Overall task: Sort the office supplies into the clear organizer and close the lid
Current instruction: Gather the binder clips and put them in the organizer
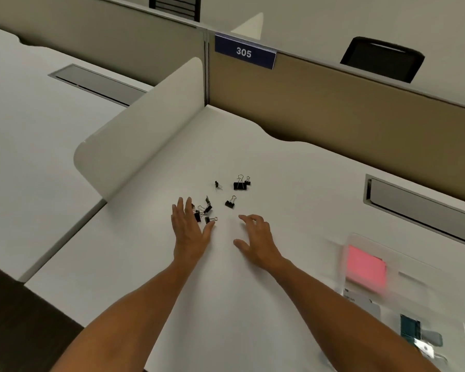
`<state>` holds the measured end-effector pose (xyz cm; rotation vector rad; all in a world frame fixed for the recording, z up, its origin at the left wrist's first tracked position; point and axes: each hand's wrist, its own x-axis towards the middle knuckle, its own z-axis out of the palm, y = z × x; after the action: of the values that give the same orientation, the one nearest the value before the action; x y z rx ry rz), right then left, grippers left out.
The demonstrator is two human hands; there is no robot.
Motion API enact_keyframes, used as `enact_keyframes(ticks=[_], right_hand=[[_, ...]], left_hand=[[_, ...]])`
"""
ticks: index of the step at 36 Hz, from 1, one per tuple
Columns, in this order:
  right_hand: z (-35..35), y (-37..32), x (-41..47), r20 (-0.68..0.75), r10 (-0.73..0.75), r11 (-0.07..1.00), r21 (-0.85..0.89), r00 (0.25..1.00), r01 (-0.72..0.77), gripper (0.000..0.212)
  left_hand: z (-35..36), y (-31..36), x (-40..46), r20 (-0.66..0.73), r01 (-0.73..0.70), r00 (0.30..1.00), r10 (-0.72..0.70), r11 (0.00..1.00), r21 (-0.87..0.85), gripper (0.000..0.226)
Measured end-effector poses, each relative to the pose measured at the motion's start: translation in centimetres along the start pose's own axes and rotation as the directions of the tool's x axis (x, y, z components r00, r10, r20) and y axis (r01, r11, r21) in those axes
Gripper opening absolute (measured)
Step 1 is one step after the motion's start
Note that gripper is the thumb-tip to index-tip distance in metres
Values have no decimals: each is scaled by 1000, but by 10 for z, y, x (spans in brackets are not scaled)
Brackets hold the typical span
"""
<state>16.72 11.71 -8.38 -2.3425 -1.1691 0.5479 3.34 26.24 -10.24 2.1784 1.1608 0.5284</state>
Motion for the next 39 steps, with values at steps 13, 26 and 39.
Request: enact_keyframes(ticks=[13,26,39], right_hand=[[8,-10,70,-98,83,996,-13,992,-85,104],[-7,3,123,-60,40,967,-250,997,-54,127],[17,0,109,-293,-223,950,-281,930,139,29]], left_hand=[[12,-15,26,78,-225,974,215,962,157,88],[13,-16,33,91,-286,958,271,919,270,75],[10,-11,30,54,-283,958,283,893,349,43]])
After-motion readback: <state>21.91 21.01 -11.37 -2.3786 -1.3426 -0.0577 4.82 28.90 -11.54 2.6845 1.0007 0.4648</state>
